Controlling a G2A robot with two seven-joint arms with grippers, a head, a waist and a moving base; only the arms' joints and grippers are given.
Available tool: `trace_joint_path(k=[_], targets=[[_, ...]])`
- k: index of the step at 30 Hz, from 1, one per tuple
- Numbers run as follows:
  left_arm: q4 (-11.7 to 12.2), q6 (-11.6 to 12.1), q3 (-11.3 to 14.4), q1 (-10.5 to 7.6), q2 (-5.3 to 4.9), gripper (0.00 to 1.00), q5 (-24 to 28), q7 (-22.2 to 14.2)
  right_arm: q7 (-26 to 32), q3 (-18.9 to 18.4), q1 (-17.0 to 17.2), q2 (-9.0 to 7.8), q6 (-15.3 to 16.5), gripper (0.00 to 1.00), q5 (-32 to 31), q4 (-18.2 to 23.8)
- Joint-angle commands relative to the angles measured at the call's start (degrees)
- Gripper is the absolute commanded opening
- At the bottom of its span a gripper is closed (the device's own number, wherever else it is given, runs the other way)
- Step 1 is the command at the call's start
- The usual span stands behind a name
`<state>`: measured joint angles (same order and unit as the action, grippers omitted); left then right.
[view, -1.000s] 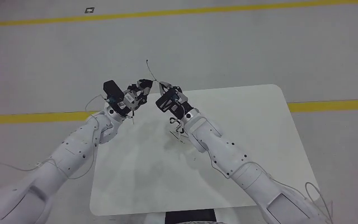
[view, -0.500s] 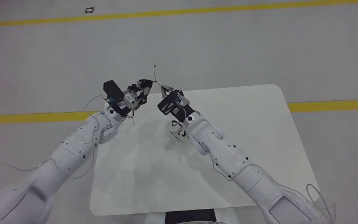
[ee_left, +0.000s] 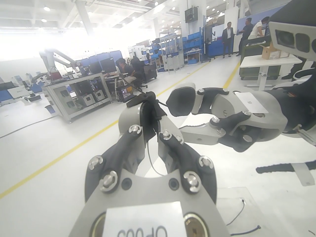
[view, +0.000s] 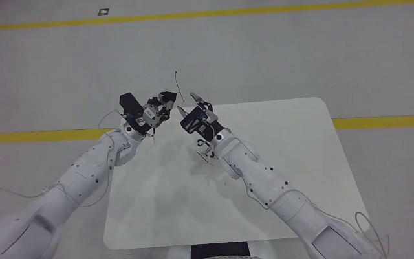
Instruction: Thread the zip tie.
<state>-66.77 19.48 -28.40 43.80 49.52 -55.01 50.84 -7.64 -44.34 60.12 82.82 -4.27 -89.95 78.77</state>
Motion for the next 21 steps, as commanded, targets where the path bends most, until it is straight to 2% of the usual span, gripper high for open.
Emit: trace_joint_path(k=[1, 9, 20, 21], targets=[[0.0, 0.0, 0.0, 0.0, 0.0, 0.0, 0.0, 0.0, -0.1, 0.1, -0.2, 0.08, 0.0, 0.34, 0.0, 0.0], [0.0, 0.0, 0.0, 0.0, 0.0, 0.0, 0.0, 0.0, -0.6, 0.0, -0.8, 0.63, -0.1, 0.23, 0.0, -0.3], [0.0, 0.0, 0.0, 0.0, 0.0, 0.0, 0.0, 0.0, -1.1, 0.0, -1.5, 1.48, -0.1, 0.21, 0.0, -1.3], [0.0, 0.0, 0.0, 0.0, 0.0, 0.0, 0.0, 0.0, -1.2, -0.1, -1.6, 1.54, -0.2, 0.15, 0.0, -1.4]])
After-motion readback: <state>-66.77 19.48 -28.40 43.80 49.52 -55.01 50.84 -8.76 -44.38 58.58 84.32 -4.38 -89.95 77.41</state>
